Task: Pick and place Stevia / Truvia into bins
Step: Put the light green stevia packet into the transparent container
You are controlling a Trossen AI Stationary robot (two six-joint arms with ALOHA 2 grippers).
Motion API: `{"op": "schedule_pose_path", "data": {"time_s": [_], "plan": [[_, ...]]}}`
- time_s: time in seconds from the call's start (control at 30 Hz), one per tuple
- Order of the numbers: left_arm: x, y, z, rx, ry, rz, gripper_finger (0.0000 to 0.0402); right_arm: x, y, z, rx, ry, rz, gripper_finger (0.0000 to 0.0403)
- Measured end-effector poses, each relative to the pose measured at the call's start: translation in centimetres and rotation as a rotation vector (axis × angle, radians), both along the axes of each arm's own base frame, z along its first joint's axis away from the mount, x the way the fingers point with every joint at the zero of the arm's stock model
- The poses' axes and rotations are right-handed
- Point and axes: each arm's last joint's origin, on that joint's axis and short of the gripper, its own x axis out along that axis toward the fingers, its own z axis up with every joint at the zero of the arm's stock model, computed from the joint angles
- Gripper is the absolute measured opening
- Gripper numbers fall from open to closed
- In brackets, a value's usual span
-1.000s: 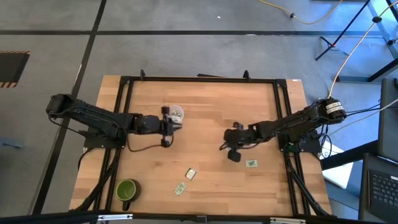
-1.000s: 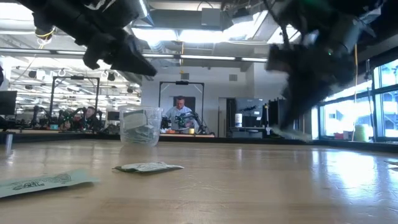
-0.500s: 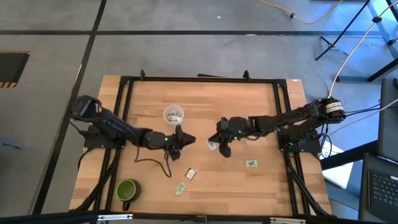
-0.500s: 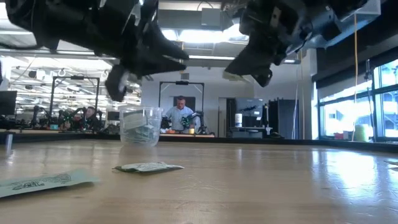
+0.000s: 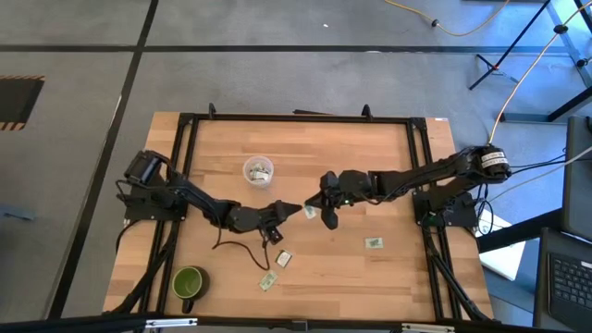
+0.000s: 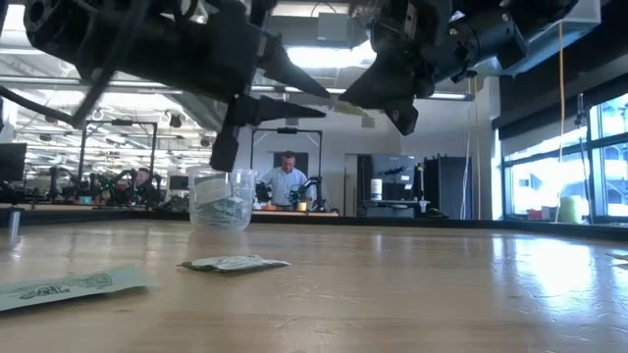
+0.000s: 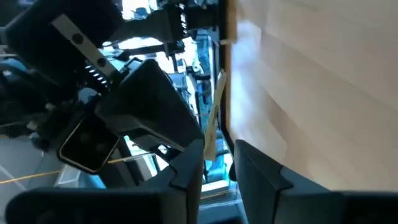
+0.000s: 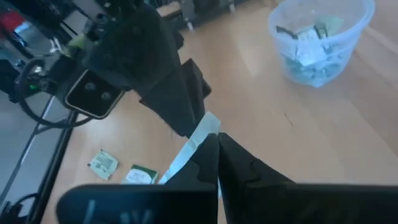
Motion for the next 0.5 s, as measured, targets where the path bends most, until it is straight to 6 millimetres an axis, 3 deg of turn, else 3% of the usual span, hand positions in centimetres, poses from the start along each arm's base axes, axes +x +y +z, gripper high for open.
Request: {"op": "schedule_pose_path", "data": {"time_s": [0.23, 0.5], "plan": [[0.96, -0.23, 0.01, 0.029, 0.001, 0.033, 0.0086, 0.43, 0.03, -1.12, -0.003, 0.031, 0.0, 0.0002], [0.95, -0.21, -0.18, 0.03, 0.02, 0.03, 0.0085, 0.62, 0.11, -0.78, -0.005, -0.011, 0.019, 0.0001]]}}
